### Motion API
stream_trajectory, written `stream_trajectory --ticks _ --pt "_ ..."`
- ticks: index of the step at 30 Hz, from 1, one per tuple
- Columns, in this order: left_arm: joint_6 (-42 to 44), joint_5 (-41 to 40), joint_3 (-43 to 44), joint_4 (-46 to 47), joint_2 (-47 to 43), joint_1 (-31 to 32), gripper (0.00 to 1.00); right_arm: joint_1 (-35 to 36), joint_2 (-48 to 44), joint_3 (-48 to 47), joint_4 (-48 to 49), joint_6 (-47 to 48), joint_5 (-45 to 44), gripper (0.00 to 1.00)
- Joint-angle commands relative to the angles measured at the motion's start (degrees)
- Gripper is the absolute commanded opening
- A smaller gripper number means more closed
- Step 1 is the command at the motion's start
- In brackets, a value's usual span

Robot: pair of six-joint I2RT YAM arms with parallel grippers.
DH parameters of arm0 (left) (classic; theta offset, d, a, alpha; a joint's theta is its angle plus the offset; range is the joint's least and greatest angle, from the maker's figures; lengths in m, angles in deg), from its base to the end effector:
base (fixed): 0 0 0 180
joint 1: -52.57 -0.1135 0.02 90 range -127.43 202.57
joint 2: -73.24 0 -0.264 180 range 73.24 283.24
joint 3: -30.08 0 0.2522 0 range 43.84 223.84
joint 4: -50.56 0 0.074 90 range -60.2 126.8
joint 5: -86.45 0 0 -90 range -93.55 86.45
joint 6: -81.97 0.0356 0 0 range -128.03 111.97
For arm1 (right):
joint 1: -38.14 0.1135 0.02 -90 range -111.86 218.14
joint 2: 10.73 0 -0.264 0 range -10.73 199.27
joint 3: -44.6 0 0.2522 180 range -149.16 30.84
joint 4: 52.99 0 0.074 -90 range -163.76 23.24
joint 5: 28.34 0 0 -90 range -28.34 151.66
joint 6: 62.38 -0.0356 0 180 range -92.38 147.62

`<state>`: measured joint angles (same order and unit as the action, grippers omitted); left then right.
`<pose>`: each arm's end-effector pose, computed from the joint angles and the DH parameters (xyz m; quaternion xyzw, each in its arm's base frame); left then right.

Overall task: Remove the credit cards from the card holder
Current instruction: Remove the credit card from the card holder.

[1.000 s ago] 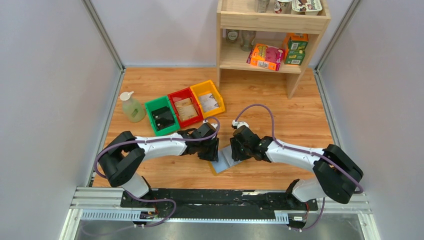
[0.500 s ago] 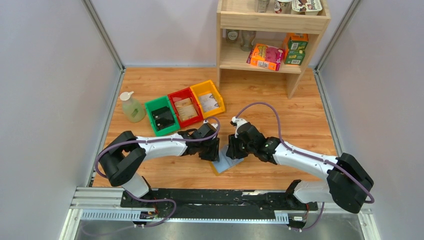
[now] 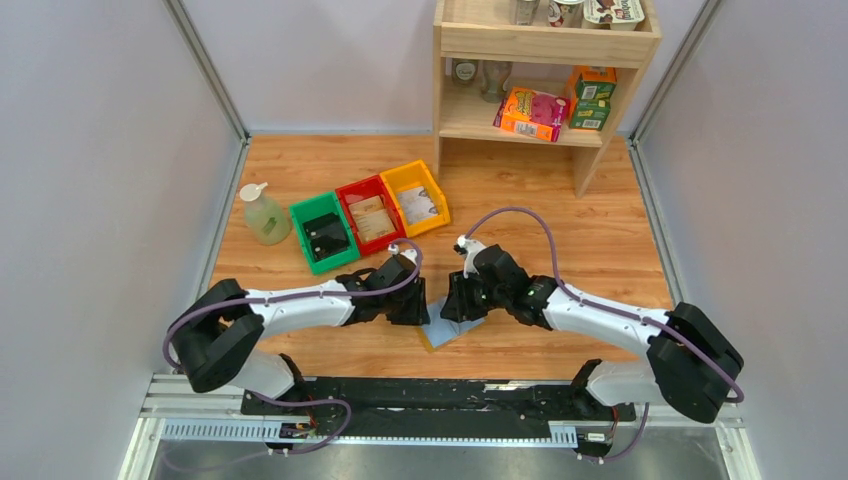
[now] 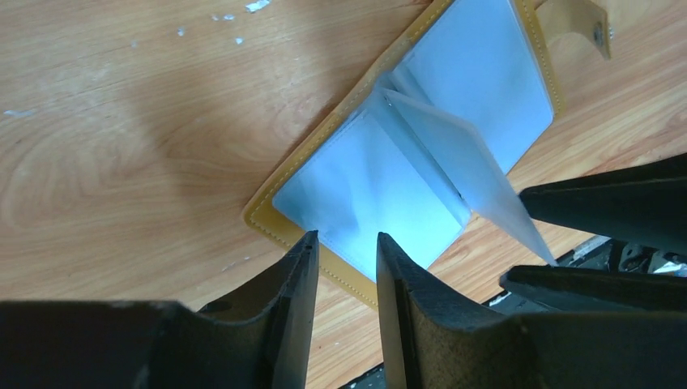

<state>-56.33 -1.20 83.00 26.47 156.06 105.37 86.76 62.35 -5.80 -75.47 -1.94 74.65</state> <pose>0.1621 -0.2160 0.1611 0.0437 0.9498 -0.2510 0.1813 0.1609 0.1948 0.1918 -0.1946 0.8987 0.3201 0.2282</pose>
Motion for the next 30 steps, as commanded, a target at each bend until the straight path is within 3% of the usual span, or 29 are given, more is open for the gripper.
stream_trajectory --ticks 1,19,26,30 --pt "-2.51 -4.54 -2.5 3.99 -5.74 0.29 0.42 0.33 1.71 0.17 4.05 -1.02 3.53 0.36" --pt "-6.29 -9.29 -7.08 5.4 -14.09 0.29 0.49 2.27 5.58 -0.53 7.83 -2.43 6.43 0.4" --pt "-6.9 -6.14 -6.82 6.72 -12.08 0.38 0.49 2.09 4.27 -1.5 1.08 -2.34 -3.58 0.46" --pt "-6.73 -4.11 -5.67 7.6 -8.57 0.38 0.43 0.6 4.79 -1.5 0.62 -2.17 -3.42 0.44"
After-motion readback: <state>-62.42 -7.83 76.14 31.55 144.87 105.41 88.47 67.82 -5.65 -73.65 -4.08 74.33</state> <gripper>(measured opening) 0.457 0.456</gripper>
